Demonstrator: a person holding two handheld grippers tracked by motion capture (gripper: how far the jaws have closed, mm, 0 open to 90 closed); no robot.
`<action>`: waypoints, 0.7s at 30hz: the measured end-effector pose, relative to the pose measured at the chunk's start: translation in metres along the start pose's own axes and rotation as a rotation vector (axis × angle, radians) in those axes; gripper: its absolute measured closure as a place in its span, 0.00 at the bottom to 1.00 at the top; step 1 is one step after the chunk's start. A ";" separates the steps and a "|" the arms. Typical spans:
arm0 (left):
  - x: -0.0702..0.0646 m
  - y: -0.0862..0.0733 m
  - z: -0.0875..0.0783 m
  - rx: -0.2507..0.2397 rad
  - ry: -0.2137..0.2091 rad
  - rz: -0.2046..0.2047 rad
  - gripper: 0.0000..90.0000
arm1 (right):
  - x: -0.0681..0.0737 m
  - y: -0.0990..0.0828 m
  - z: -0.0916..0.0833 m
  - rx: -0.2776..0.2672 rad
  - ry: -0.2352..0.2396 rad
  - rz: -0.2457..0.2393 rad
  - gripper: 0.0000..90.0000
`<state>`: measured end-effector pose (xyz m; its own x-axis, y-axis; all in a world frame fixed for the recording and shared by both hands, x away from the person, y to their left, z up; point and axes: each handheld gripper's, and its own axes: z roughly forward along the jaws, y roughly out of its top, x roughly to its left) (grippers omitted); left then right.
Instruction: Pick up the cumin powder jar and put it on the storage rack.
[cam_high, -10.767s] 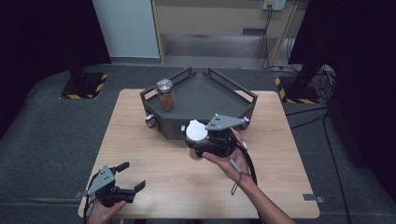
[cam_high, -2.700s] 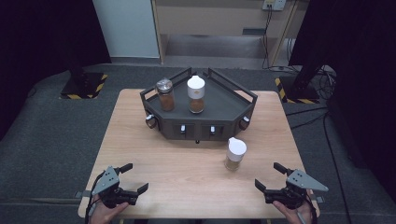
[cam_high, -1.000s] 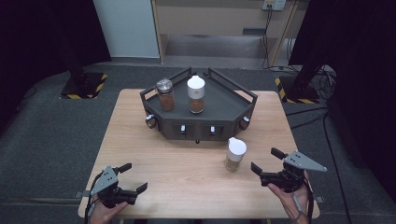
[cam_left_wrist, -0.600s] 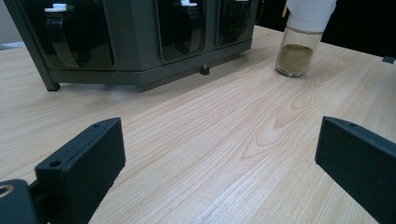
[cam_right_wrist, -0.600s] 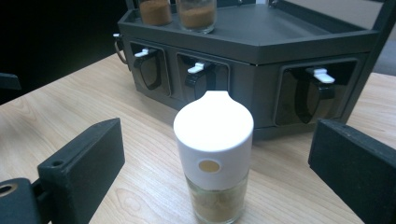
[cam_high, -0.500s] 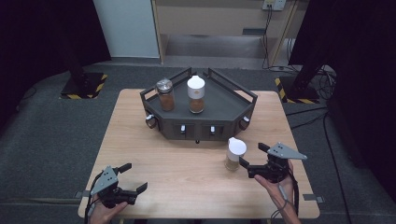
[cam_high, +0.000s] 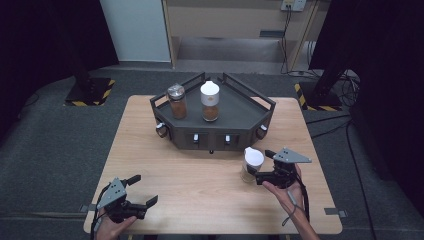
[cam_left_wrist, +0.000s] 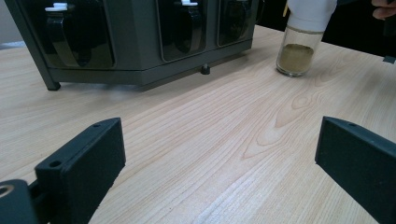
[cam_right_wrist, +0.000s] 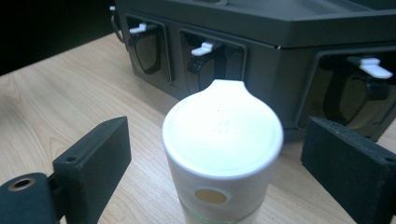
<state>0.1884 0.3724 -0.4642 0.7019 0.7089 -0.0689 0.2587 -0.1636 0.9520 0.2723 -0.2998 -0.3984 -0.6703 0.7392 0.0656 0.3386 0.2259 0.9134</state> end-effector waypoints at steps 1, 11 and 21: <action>0.000 0.000 0.000 0.000 0.000 0.000 0.00 | 0.000 0.000 0.002 0.003 0.001 -0.004 0.11; 0.000 0.000 0.000 0.001 0.001 0.002 0.00 | -0.029 -0.003 0.015 0.002 0.085 -0.010 0.17; 0.000 0.000 0.000 0.004 0.003 0.004 0.00 | -0.048 -0.010 0.027 -0.008 0.160 -0.016 0.28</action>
<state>0.1884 0.3720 -0.4639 0.7007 0.7106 -0.0641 0.2582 -0.1688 0.9512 0.3189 -0.3203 -0.4212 -0.7727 0.6246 0.1135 0.3219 0.2314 0.9181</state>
